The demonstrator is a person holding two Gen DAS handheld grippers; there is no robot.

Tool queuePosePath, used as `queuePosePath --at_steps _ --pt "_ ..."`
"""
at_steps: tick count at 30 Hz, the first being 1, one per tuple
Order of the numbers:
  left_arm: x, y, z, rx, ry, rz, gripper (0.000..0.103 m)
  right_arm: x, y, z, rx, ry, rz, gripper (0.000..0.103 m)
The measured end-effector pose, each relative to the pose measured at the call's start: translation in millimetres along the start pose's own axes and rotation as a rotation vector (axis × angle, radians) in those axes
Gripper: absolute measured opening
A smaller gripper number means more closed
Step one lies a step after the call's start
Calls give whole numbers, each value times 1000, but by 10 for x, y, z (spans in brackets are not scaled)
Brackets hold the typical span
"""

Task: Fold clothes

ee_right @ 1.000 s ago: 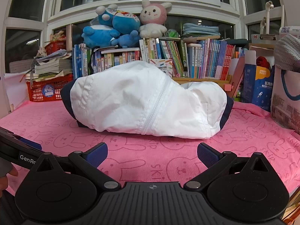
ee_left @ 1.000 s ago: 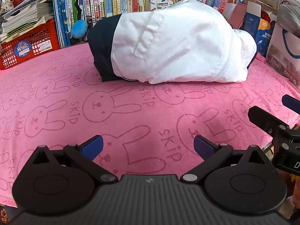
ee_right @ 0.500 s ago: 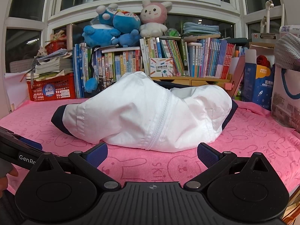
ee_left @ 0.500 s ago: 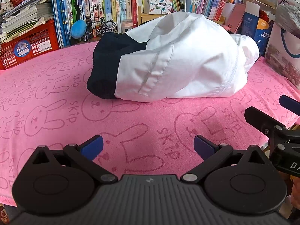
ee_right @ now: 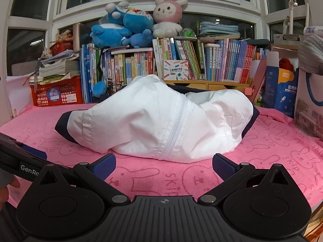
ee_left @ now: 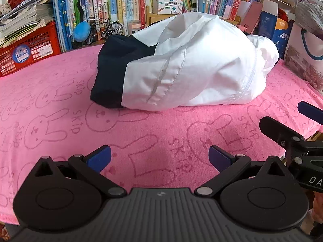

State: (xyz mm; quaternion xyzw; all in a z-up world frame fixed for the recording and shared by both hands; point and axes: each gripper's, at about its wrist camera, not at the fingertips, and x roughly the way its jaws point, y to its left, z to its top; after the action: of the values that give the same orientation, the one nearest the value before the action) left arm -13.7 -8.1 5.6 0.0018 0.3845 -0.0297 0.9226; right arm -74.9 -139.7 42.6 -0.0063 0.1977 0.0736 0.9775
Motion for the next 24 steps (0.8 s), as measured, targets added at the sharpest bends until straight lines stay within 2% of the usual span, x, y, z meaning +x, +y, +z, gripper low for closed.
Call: queuePosePath --at_steps 4,9,12,20,24 --pt "130 102 71 14 -16 -38 103 126 -150 -17 15 -3 -3 103" --pt "329 285 194 13 -54 -96 103 361 -440 -6 32 30 -70 103" --pt "477 353 298 12 -62 -120 103 458 -524 16 25 32 -70 103" --pt "853 427 431 18 -9 -153 103 824 -383 89 -71 59 -17 103" --pt "883 428 447 29 -18 -148 103 967 -238 117 -122 74 -6 103"
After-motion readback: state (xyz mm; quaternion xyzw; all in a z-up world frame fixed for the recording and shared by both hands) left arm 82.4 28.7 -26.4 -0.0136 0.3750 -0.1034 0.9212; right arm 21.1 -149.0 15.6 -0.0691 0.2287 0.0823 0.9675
